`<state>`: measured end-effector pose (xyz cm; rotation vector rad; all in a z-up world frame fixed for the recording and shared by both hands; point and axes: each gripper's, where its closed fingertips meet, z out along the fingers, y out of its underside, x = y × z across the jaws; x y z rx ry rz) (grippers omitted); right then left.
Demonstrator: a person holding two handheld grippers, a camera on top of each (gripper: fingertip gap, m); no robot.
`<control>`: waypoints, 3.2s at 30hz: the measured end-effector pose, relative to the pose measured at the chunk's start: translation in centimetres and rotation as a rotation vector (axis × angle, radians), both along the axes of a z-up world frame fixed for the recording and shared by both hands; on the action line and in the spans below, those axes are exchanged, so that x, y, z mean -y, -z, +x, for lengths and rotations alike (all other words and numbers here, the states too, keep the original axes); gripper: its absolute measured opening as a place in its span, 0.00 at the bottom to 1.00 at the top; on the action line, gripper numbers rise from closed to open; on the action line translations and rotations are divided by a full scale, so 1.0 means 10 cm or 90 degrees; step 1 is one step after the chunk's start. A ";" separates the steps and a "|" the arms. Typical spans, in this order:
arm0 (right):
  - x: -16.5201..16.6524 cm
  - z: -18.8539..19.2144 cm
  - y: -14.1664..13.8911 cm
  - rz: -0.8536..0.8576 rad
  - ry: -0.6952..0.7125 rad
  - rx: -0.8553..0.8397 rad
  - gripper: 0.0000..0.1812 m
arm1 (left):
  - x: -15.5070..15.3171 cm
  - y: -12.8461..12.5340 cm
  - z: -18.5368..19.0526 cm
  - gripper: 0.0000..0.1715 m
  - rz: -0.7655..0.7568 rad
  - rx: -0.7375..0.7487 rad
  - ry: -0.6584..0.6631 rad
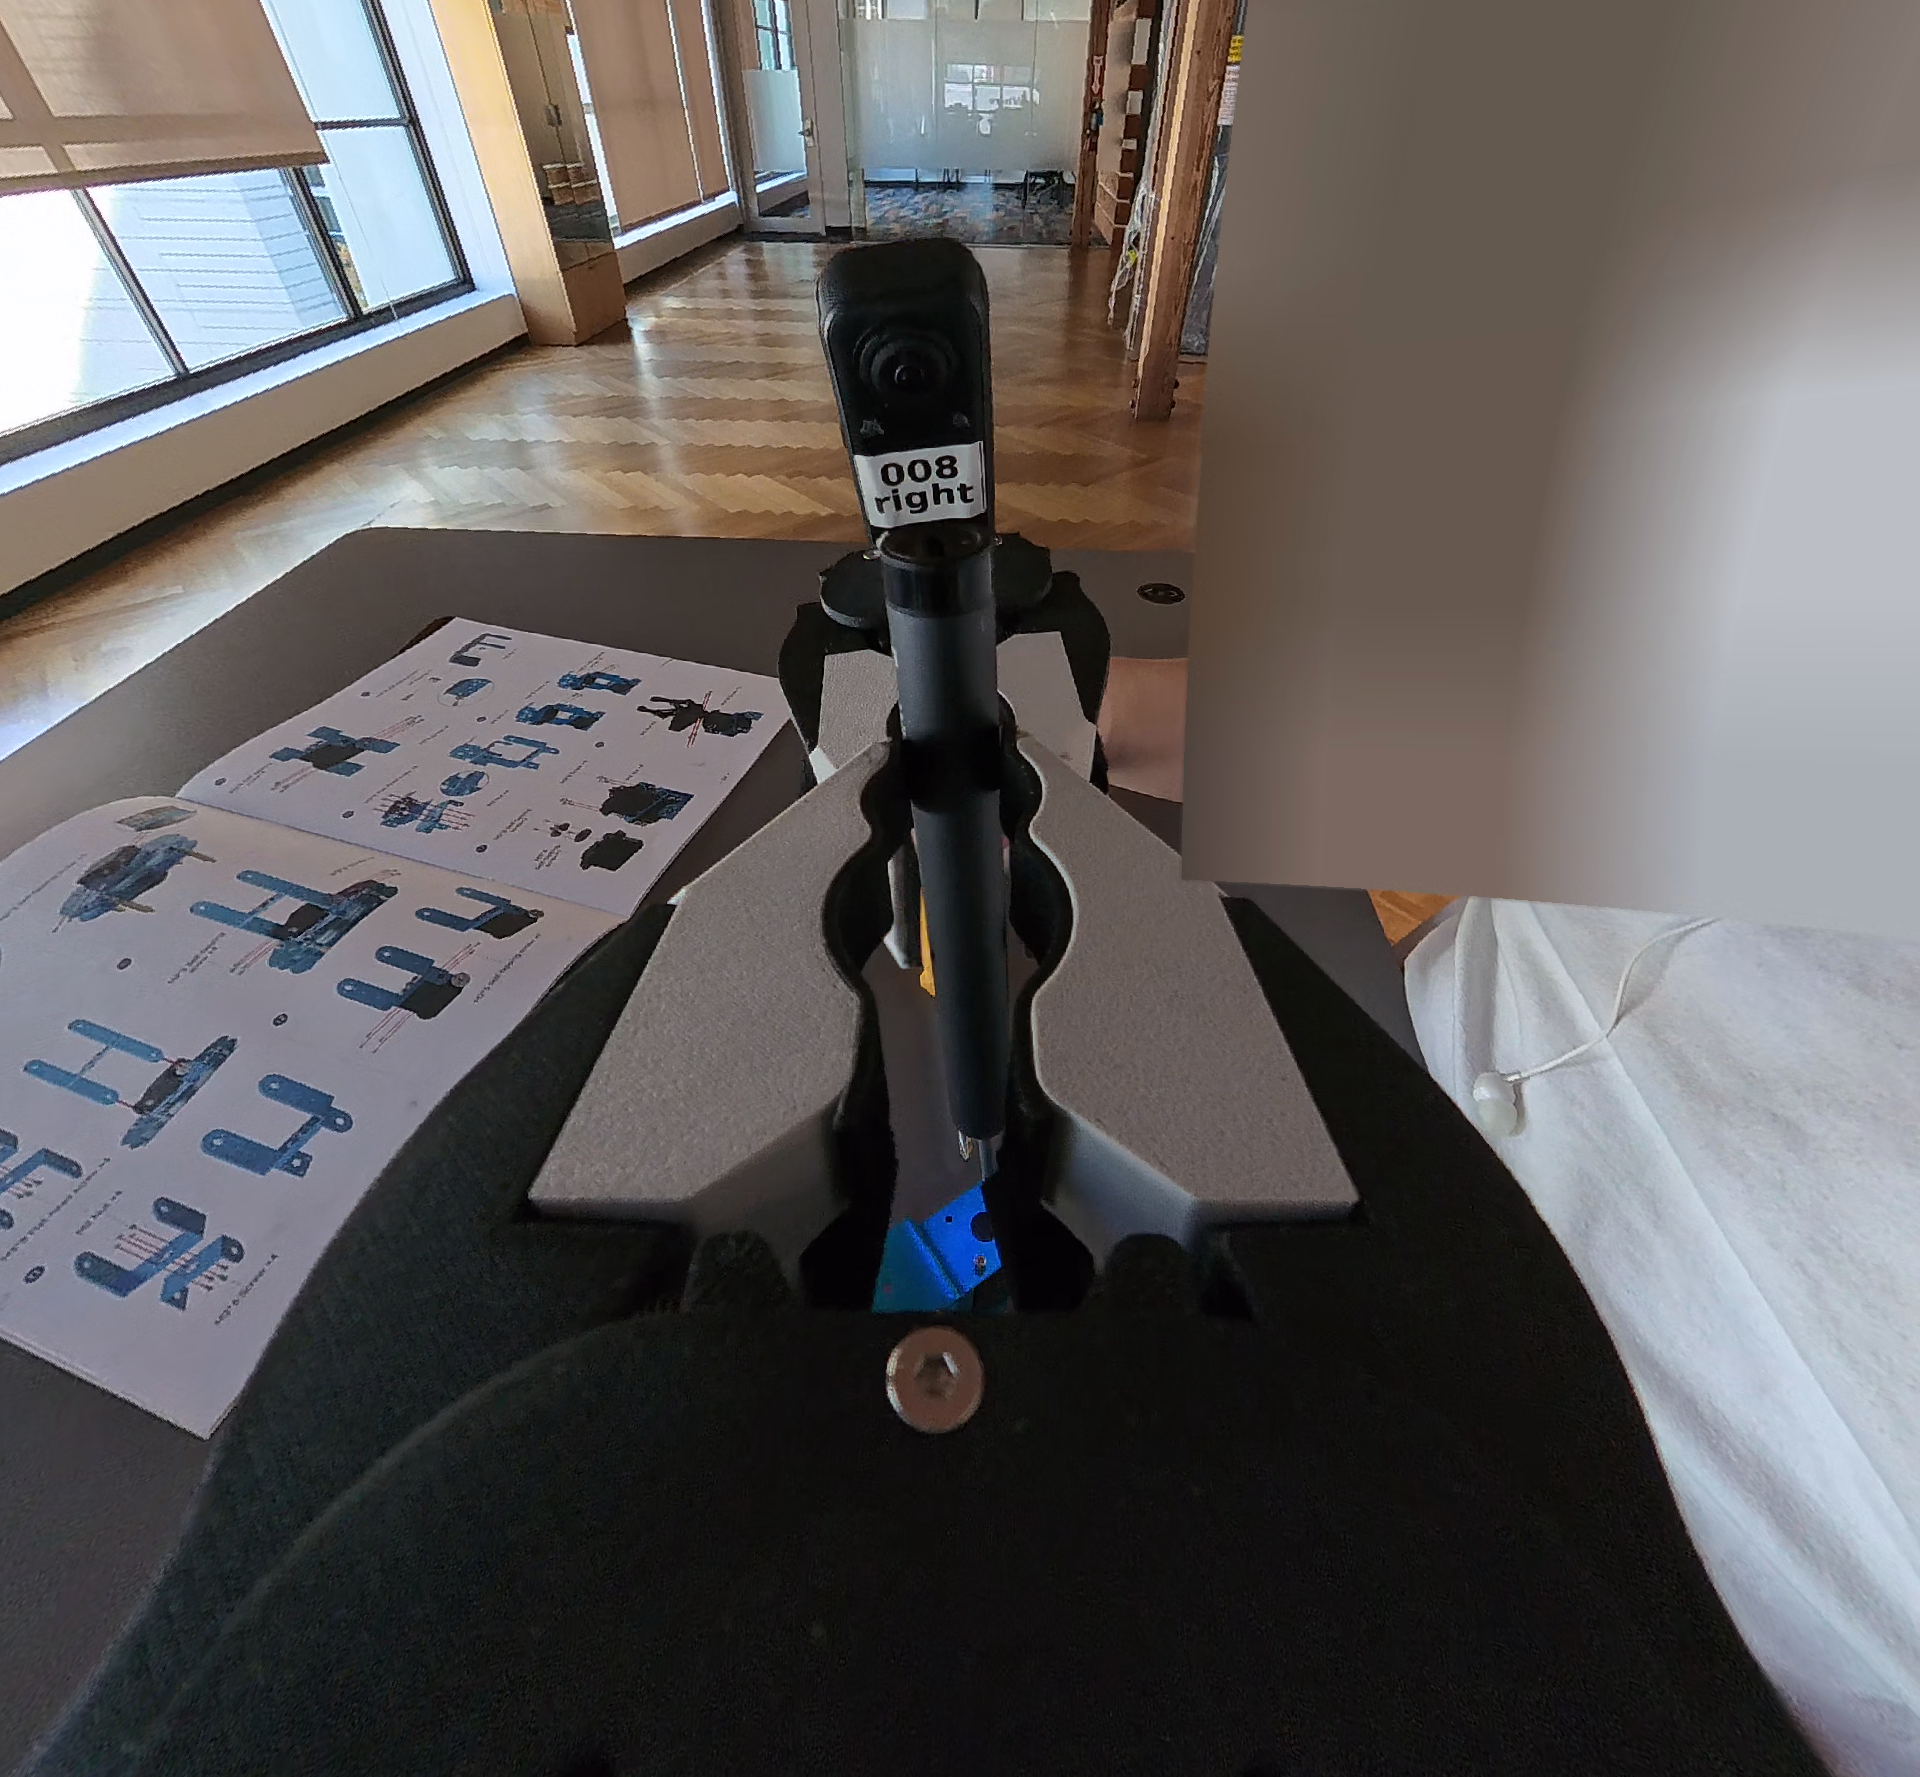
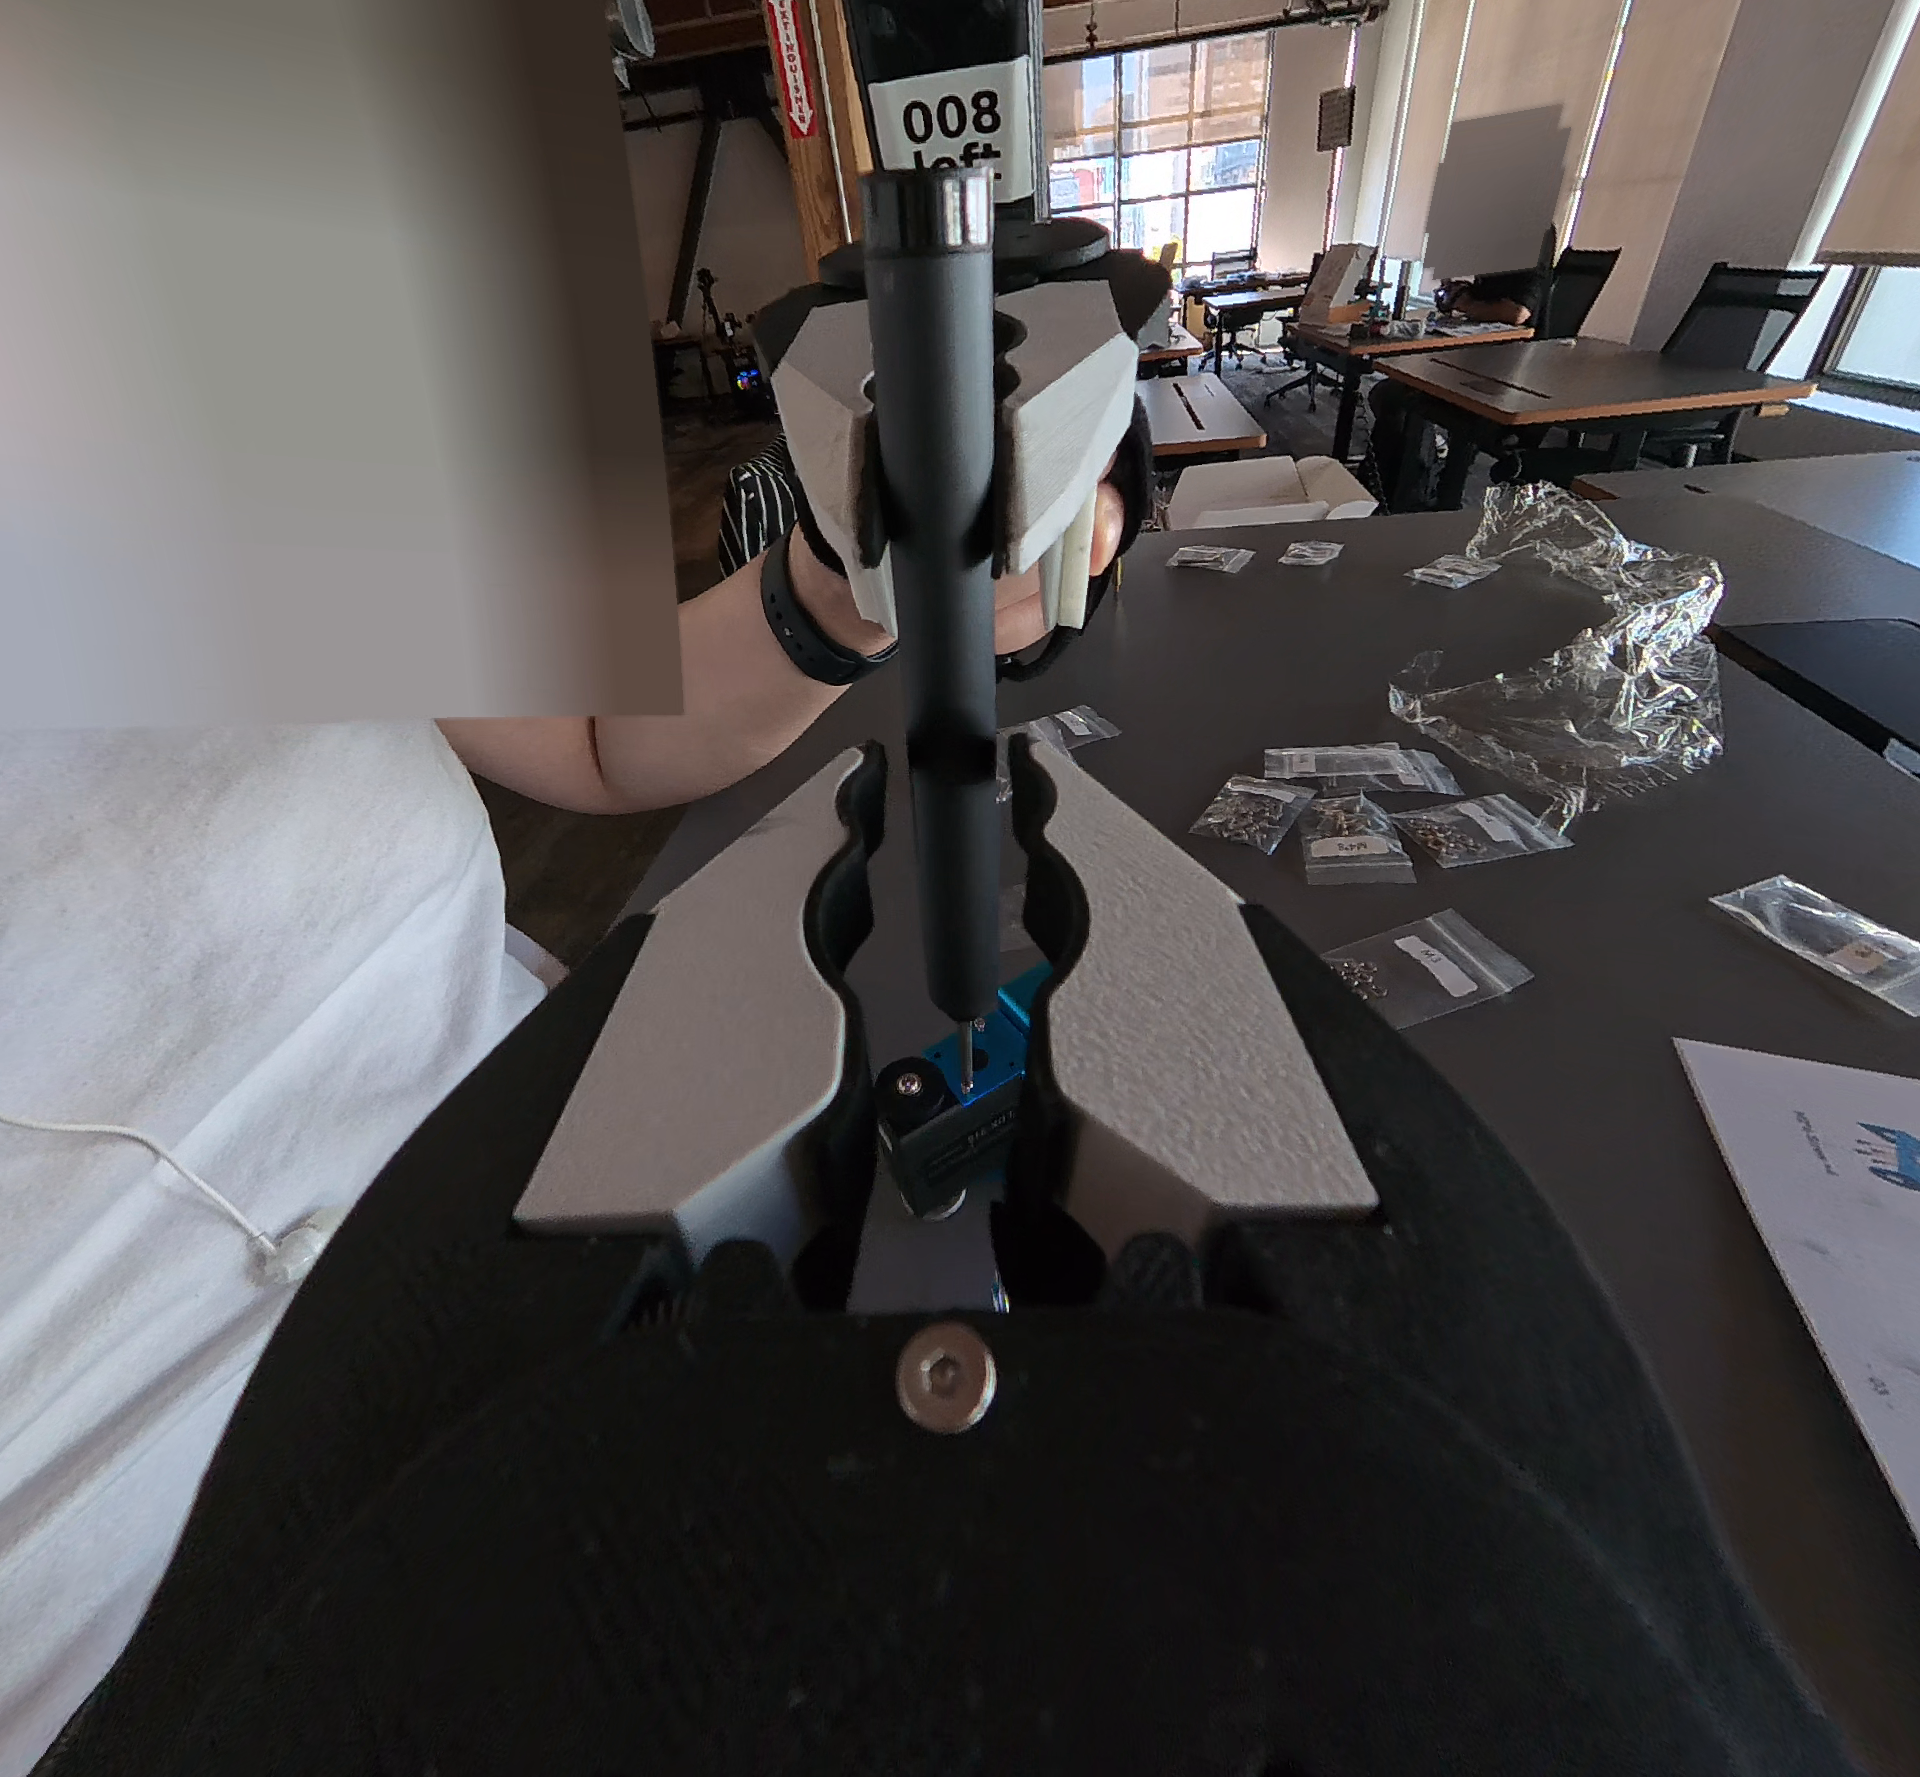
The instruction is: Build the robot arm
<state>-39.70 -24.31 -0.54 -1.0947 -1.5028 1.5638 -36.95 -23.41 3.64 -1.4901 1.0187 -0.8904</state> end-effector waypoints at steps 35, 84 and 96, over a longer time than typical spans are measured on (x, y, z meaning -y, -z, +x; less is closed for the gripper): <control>0.06 0.01 0.19 0.057 -0.020 0.033 0.09 | 0.08 0.00 0.02 0.09 0.014 0.005 -0.007; 0.08 -0.01 0.23 0.036 -0.036 0.033 0.09 | 0.10 0.00 0.00 0.09 0.025 0.006 -0.002; 0.07 0.00 0.20 0.033 -0.033 0.026 0.09 | 0.09 -0.01 0.01 0.09 0.021 0.006 -0.002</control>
